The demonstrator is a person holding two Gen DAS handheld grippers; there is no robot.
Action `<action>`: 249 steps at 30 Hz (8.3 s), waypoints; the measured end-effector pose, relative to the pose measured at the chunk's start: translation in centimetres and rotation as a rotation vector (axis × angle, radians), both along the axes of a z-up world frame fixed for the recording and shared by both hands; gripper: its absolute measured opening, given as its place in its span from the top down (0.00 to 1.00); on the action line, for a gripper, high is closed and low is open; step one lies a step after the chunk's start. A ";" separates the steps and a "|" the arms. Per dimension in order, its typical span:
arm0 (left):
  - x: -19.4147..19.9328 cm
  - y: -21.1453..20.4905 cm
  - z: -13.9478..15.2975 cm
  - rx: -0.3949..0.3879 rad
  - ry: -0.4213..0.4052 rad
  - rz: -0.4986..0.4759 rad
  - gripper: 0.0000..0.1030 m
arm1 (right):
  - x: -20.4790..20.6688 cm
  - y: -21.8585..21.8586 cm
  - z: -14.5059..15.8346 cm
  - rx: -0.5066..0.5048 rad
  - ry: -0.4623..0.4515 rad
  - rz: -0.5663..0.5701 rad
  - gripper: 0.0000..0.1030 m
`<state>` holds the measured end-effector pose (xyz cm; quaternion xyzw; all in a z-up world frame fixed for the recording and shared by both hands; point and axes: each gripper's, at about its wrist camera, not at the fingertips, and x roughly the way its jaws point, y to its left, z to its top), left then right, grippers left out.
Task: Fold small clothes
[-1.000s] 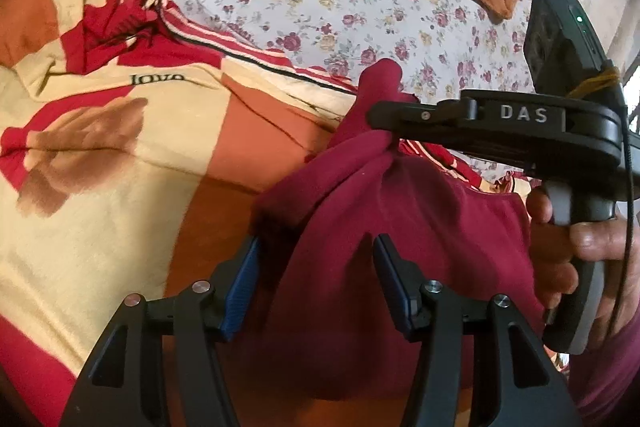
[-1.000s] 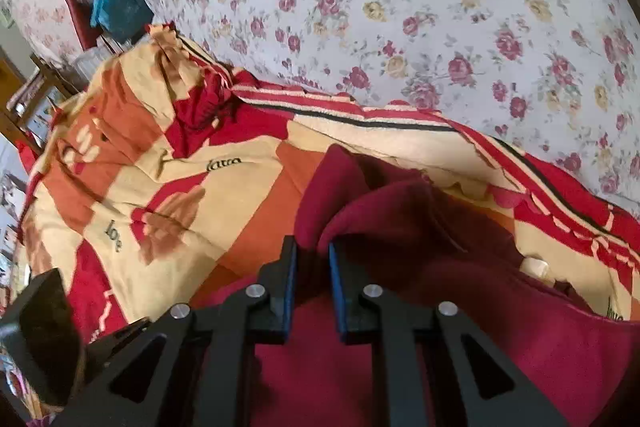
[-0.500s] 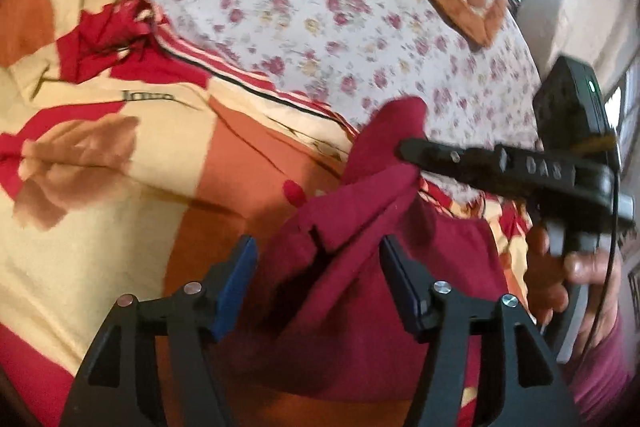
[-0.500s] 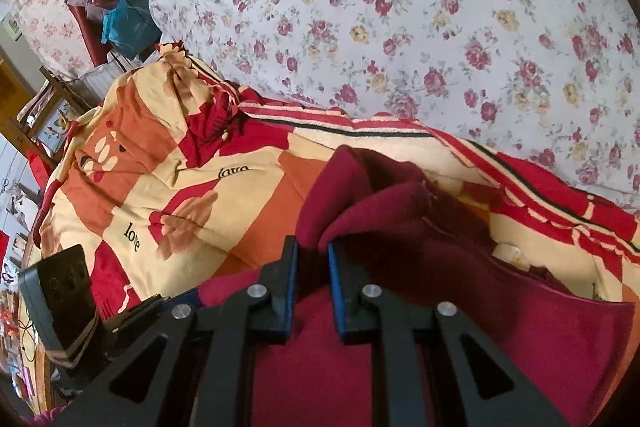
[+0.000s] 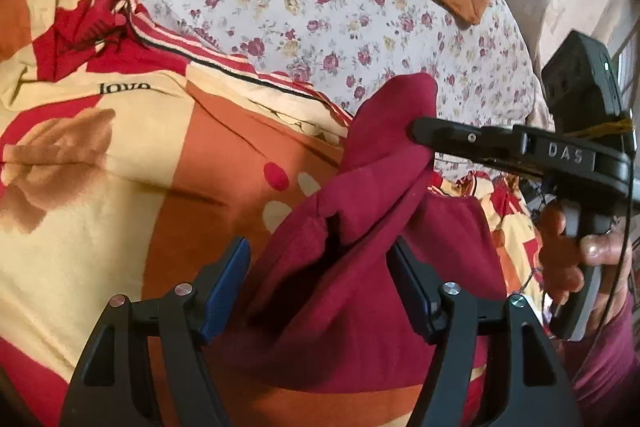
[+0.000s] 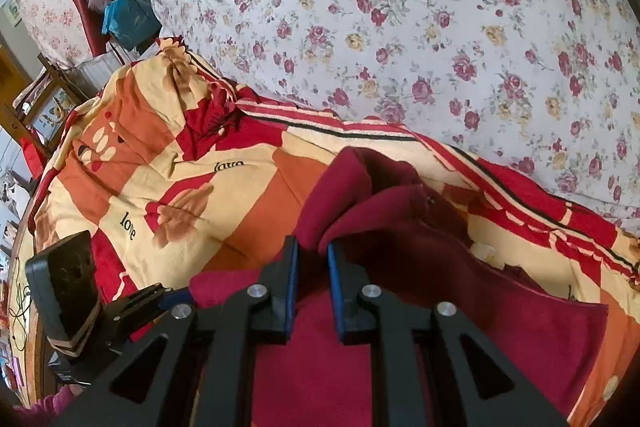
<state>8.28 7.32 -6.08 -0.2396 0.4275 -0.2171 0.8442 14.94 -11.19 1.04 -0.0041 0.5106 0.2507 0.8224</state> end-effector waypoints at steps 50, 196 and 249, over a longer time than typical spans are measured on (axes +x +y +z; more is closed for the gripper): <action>-2.6 -3.1 0.7 0.024 -0.035 -0.061 1.00 | 2.6 4.0 -4.2 -0.127 0.051 0.022 0.84; 0.3 -18.8 -0.6 -0.011 0.212 -0.272 0.62 | -11.2 -27.8 -8.7 0.416 0.105 -0.456 0.36; -18.1 -12.7 11.6 0.606 -0.227 0.160 0.70 | -25.7 -12.1 3.6 -0.096 -0.282 -0.312 0.21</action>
